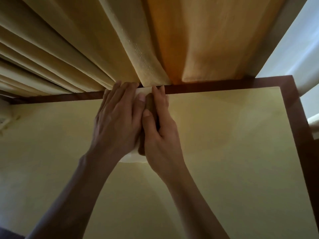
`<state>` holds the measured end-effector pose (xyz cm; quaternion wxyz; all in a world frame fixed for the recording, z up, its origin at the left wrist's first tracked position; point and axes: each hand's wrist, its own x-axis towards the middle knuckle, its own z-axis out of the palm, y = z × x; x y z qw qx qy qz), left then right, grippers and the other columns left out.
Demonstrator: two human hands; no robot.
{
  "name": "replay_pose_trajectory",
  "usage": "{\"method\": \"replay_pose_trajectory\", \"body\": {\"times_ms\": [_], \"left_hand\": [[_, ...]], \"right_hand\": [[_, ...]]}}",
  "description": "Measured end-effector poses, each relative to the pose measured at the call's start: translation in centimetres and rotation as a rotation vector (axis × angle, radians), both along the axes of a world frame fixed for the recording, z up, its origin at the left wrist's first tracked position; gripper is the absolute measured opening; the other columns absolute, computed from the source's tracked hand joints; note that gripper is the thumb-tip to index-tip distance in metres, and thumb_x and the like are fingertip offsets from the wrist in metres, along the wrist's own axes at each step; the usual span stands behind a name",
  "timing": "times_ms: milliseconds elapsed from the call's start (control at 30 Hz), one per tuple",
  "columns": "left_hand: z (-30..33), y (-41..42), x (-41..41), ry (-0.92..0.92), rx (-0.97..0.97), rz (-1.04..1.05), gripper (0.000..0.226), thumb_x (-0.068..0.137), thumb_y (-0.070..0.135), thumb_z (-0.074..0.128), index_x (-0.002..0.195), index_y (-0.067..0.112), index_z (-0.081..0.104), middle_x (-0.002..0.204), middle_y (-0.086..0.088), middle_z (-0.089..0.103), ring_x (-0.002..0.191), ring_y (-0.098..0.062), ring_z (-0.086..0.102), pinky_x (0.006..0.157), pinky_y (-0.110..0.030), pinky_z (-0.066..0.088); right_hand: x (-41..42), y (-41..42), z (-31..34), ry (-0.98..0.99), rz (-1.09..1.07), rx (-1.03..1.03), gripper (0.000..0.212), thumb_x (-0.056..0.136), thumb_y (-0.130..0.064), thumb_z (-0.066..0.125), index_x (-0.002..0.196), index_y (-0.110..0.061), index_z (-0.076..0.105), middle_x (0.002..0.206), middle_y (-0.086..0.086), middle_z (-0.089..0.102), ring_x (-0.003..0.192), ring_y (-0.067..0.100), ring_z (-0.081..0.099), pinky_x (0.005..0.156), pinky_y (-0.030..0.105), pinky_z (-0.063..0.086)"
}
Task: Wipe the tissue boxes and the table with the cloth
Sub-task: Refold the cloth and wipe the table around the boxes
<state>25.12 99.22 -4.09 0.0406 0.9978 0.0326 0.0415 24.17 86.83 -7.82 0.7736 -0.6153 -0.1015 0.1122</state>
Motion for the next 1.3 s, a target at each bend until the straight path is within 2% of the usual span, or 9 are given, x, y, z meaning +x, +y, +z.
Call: {"method": "replay_pose_trajectory", "body": {"times_ms": [67, 167, 333, 467, 633, 800, 933, 1133, 1300], "left_hand": [[0.0, -0.3, 0.0, -0.013, -0.09, 0.035, 0.068, 0.107, 0.055, 0.006, 0.145, 0.015, 0.046, 0.147, -0.003, 0.051, 0.147, -0.024, 0.035, 0.122, -0.049, 0.024], [0.3, -1.2, -0.2, -0.014, -0.147, 0.083, 0.069, 0.104, 0.054, 0.007, 0.152, 0.016, 0.039, 0.157, 0.001, 0.041, 0.154, -0.012, 0.016, 0.128, -0.041, 0.007], [0.8, -0.9, 0.4, 0.021, -0.146, 0.064, 0.061, 0.106, 0.046, 0.014, 0.146, 0.013, 0.045, 0.149, -0.004, 0.048, 0.146, -0.02, 0.034, 0.12, -0.049, 0.027], [1.0, -1.5, 0.2, 0.004, -0.153, 0.093, 0.054, 0.105, 0.041, 0.022, 0.146, 0.014, 0.046, 0.15, -0.003, 0.047, 0.146, -0.017, 0.032, 0.122, -0.047, 0.025], [1.1, -2.1, 0.1, -0.034, -0.158, 0.135, 0.05, 0.104, 0.037, 0.029, 0.146, 0.015, 0.045, 0.152, -0.003, 0.045, 0.145, -0.018, 0.031, 0.122, -0.048, 0.025], [1.0, -2.2, 0.0, -0.03, -0.136, 0.126, 0.048, 0.108, 0.036, 0.031, 0.149, 0.016, 0.042, 0.155, -0.002, 0.042, 0.145, -0.018, 0.031, 0.121, -0.049, 0.026], [0.9, -2.2, 0.2, -0.034, -0.142, 0.123, 0.046, 0.108, 0.036, 0.032, 0.148, 0.015, 0.044, 0.152, -0.002, 0.045, 0.143, -0.02, 0.035, 0.118, -0.053, 0.031], [1.0, -1.7, 0.4, 0.002, -0.144, 0.057, 0.049, 0.106, 0.039, 0.024, 0.138, 0.013, 0.05, 0.139, -0.003, 0.053, 0.138, -0.026, 0.043, 0.114, -0.056, 0.033], [0.7, -1.7, 0.3, 0.019, -0.091, 0.087, 0.054, 0.105, 0.041, 0.018, 0.145, 0.015, 0.044, 0.152, -0.003, 0.045, 0.152, -0.017, 0.023, 0.125, -0.046, 0.018]], "right_hand": [[-0.2, -0.1, -0.6, -0.025, 0.08, -0.03, 0.058, 0.109, -0.032, 0.029, 0.162, -0.036, 0.005, 0.17, -0.021, 0.0, 0.156, -0.001, -0.003, 0.129, 0.045, 0.01], [0.1, -0.2, -1.2, -0.013, 0.124, 0.035, 0.06, 0.108, -0.036, 0.026, 0.161, -0.036, -0.002, 0.17, -0.02, -0.003, 0.155, -0.002, -0.005, 0.129, 0.046, 0.005], [4.6, 1.0, -1.0, 0.093, 0.106, -0.004, 0.065, 0.103, -0.047, 0.028, 0.164, -0.03, 0.01, 0.171, -0.014, 0.009, 0.156, -0.001, 0.004, 0.129, 0.044, 0.006], [6.3, 1.0, -0.6, 0.092, 0.114, -0.049, 0.055, 0.11, -0.041, 0.023, 0.163, -0.024, 0.018, 0.171, -0.008, 0.015, 0.156, 0.004, 0.009, 0.129, 0.042, 0.009], [0.1, -1.1, -2.1, 0.046, 0.185, -0.042, 0.052, 0.113, -0.04, 0.015, 0.162, -0.039, -0.003, 0.168, -0.026, -0.005, 0.153, -0.007, -0.009, 0.129, 0.046, 0.001], [-4.0, -2.2, -2.2, 0.097, 0.192, -0.003, 0.05, 0.11, -0.043, 0.014, 0.155, -0.052, -0.006, 0.16, -0.043, -0.008, 0.147, -0.016, -0.016, 0.128, 0.046, -0.004], [-1.3, -1.4, -2.0, 0.072, 0.155, 0.019, 0.053, 0.11, -0.044, 0.013, 0.16, -0.045, -0.005, 0.167, -0.031, -0.004, 0.154, -0.006, -0.008, 0.128, 0.05, 0.006], [5.1, 0.9, -1.4, -0.01, 0.112, -0.015, 0.057, 0.108, -0.045, 0.013, 0.163, -0.033, 0.007, 0.172, -0.014, 0.001, 0.156, 0.002, -0.006, 0.128, 0.049, -0.001], [5.5, 0.9, -1.2, -0.042, 0.088, -0.036, 0.058, 0.107, -0.043, 0.013, 0.164, -0.029, 0.009, 0.172, -0.008, 0.003, 0.157, 0.006, -0.005, 0.128, 0.048, 0.0]]}}
